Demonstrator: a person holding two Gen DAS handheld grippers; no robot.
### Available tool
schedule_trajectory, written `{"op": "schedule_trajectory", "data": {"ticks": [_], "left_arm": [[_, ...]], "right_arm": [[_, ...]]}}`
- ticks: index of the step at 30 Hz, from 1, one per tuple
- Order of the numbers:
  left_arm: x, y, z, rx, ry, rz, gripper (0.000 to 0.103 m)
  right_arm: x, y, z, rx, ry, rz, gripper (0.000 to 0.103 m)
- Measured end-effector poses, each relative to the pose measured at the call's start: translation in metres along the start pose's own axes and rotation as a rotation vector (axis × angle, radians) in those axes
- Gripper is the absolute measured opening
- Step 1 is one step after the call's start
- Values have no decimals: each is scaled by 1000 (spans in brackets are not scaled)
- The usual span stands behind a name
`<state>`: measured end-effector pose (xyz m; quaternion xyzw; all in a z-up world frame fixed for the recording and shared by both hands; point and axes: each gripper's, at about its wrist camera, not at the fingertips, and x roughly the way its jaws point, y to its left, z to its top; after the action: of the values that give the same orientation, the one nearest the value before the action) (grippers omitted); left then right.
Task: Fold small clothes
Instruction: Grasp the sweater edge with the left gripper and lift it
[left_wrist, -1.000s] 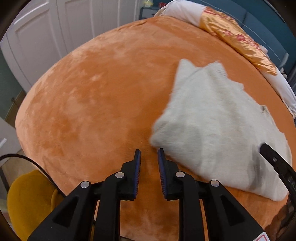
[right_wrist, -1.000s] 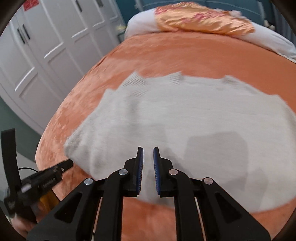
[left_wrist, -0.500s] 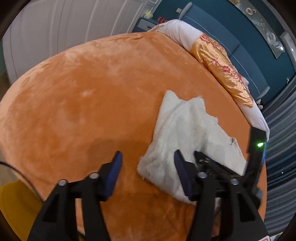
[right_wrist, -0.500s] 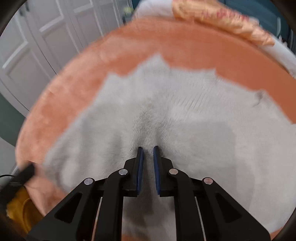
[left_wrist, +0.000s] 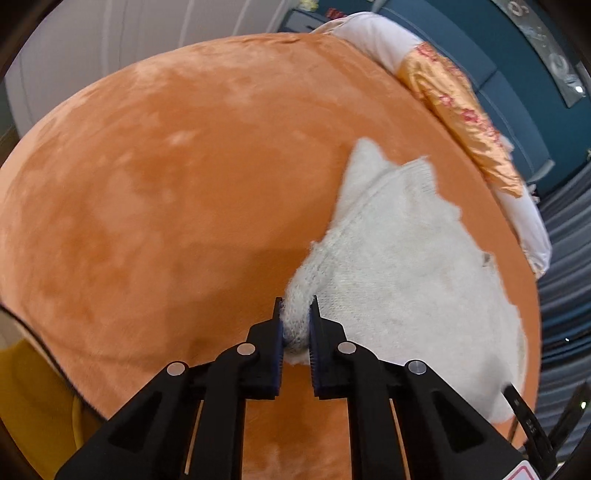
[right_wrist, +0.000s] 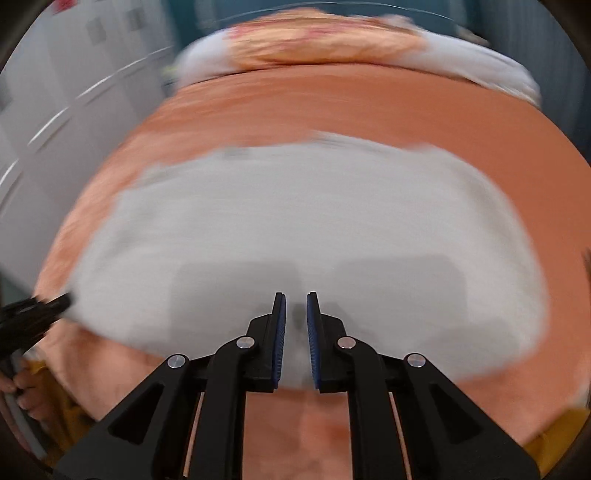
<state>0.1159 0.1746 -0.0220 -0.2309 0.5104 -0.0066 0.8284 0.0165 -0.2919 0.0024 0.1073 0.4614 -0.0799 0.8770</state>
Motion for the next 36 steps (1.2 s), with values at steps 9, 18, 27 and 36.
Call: {"op": "schedule_trajectory", "data": {"ticks": [9, 18, 27, 36], "left_arm": [[-15, -28, -3, 65, -48, 102, 18], [-25, -27, -7, -111, -51, 27, 55], [15, -31, -5, -153, 8, 14, 56], [-42, -98, 4, -1, -105, -122, 7]], "right_arm": [[-18, -55, -18, 92, -22, -26, 12], [-12, 86, -14, -208, -48, 227, 12], [38, 106, -24, -265, 74, 213, 11], [-12, 53, -38, -160, 35, 245, 17]]}}
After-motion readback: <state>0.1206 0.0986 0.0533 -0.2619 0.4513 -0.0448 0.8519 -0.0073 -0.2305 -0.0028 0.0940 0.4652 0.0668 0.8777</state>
